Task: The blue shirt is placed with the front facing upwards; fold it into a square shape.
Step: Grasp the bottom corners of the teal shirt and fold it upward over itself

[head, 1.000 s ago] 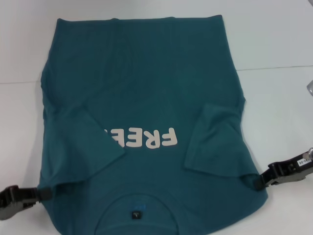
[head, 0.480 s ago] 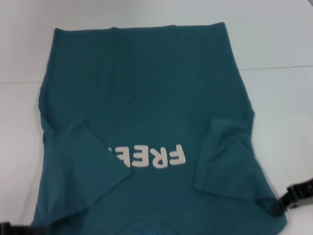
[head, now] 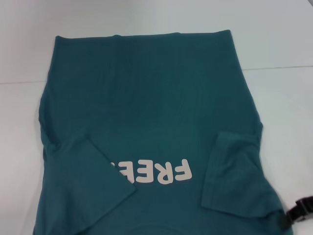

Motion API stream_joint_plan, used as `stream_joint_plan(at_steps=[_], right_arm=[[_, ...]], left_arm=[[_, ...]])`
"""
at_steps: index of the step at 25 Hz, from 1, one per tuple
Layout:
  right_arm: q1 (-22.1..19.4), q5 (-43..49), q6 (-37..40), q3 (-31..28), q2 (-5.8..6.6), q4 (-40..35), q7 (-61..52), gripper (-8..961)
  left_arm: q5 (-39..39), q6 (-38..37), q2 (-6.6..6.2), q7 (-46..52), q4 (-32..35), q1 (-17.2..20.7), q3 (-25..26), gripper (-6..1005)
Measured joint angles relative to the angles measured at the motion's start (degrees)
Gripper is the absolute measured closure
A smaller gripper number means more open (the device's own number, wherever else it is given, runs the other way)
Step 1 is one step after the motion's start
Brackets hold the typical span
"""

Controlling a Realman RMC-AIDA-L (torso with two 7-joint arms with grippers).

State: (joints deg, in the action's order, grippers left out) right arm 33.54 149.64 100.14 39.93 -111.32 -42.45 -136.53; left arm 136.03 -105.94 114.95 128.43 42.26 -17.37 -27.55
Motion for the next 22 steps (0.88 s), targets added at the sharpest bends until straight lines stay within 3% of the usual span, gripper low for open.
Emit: stream_joint_plan(at_steps=[8, 14, 17, 22], right_arm=[[1.5, -6.0, -2.1, -5.1, 1.33, -0.4, -0.5, 912], [2.0, -10.6, -9.0, -11.1, 2.15, -0.4, -2.6, 911], [2.0, -13.8, -13.2, -11.5, 1.95, 0.0, -3.2, 911], [4.3, -15.0, -19.7, -10.2, 0.21, 0.3, -3.2, 910]], left_arm=[[-3.4, 2.2, -0.49, 2.7, -2.4, -8.9, 1.9, 952], [-3.7, 12.7, -1.64, 8.8, -3.9, -17.5, 3.6, 953], [-3.3, 20.7, -1.64, 10.4, -5.6, -20.9, 3.4, 953], [-3.6, 32.3, -0.72, 10.6, -8.8, -25.5, 0.2, 951]])
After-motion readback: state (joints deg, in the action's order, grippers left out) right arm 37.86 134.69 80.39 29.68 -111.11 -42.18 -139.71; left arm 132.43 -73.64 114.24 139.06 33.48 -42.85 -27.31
